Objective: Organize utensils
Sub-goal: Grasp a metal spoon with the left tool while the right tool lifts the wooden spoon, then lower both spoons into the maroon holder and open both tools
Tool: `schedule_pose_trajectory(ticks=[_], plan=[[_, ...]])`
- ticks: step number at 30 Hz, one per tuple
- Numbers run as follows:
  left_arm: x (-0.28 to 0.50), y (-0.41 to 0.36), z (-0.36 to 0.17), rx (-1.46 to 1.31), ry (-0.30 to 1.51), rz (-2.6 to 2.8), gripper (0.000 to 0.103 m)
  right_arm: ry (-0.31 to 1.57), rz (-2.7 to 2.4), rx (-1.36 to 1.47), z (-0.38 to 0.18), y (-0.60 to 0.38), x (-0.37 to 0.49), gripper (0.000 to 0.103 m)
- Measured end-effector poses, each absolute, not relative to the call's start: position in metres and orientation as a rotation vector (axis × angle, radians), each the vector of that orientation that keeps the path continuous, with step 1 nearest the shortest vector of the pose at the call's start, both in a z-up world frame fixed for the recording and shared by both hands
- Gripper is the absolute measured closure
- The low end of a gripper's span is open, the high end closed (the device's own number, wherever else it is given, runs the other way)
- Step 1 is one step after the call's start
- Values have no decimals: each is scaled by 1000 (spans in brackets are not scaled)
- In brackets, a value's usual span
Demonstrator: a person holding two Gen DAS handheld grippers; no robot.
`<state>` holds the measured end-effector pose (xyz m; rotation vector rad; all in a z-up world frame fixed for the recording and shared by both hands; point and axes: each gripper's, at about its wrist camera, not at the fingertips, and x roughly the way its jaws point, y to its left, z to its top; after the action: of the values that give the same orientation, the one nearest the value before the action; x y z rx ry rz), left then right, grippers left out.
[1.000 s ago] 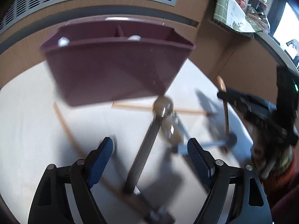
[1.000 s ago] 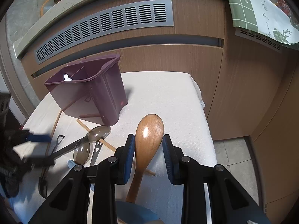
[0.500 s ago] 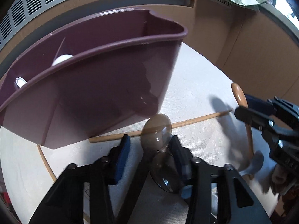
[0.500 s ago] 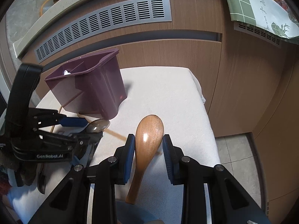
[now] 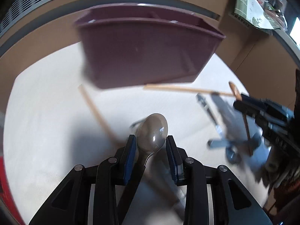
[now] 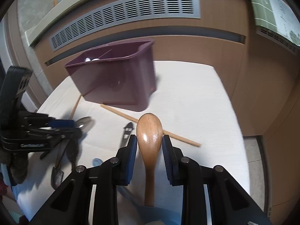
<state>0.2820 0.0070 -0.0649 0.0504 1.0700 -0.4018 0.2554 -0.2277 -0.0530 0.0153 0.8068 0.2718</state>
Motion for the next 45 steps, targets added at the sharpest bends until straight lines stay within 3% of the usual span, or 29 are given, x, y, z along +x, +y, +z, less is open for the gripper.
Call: schedule_pose_trajectory(ticks=[6,15,19,29,41,45], plan=[[283,4,-68,71,1093,-428,68,811,298,-17,-52,-207,257,78],[294,-25,-69,223,1103,-470,58,815,290,-53,-53,-201,250,78],[297,-17,-64,159,1095,-435,69,813,282,-32,-50,-205,248,78],[253,27,2,-208,801,-408,70,742,276,-24,-26,-205,229,78],[210,57,53,-238,630,-383,70,643,285,7,6,-208,209,79],[206,58,93,-232,513,-387,70,587,292,18,27,-207,211,79]])
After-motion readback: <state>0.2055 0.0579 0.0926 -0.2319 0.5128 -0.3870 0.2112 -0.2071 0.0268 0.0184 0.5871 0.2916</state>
